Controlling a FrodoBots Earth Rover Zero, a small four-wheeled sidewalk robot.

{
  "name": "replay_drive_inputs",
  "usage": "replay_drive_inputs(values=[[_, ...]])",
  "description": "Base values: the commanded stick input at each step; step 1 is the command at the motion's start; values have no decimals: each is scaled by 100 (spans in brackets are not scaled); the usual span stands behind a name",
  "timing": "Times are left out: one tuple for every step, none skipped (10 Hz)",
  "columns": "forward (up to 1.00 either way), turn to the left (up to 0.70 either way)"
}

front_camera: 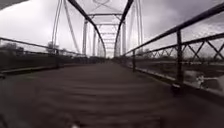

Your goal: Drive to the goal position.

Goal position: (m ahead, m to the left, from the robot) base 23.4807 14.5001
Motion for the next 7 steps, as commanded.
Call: replay_drive_inputs(values=[[100, 0], [100, 0], [100, 0], [100, 0], [100, 0], [100, 0], [100, 0]])
